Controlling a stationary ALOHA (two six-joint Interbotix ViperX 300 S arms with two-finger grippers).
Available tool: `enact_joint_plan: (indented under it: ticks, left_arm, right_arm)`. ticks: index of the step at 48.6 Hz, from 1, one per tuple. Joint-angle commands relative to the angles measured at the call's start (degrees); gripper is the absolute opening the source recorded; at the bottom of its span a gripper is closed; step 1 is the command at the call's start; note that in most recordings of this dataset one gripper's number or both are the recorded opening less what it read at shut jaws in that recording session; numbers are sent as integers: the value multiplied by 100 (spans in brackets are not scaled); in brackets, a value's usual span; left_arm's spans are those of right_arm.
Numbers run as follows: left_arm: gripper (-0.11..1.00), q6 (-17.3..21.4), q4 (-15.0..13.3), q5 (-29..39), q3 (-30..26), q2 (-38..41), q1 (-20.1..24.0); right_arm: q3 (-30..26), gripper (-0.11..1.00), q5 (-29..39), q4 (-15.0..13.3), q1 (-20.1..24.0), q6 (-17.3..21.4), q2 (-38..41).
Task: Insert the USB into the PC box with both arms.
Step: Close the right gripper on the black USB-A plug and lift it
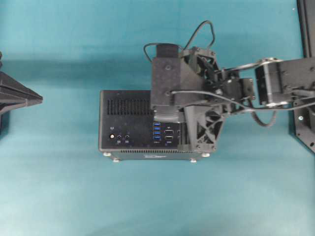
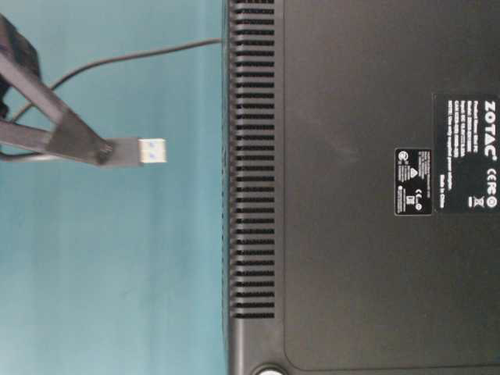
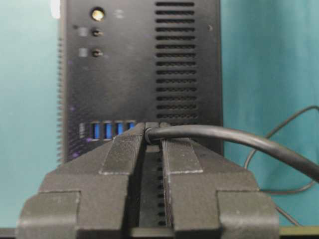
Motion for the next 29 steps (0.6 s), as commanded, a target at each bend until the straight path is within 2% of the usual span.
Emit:
enact_joint_plan:
  ticks: [1,29]
  left_arm:
    - [0,-18,9,-53,-62,26,-9]
    - [0,-18,9,-53,-53,0,-9]
  right_arm:
    - [-79,9,-35,-18,18,44,-53]
    - [132,9,-308,-26,88,53,44]
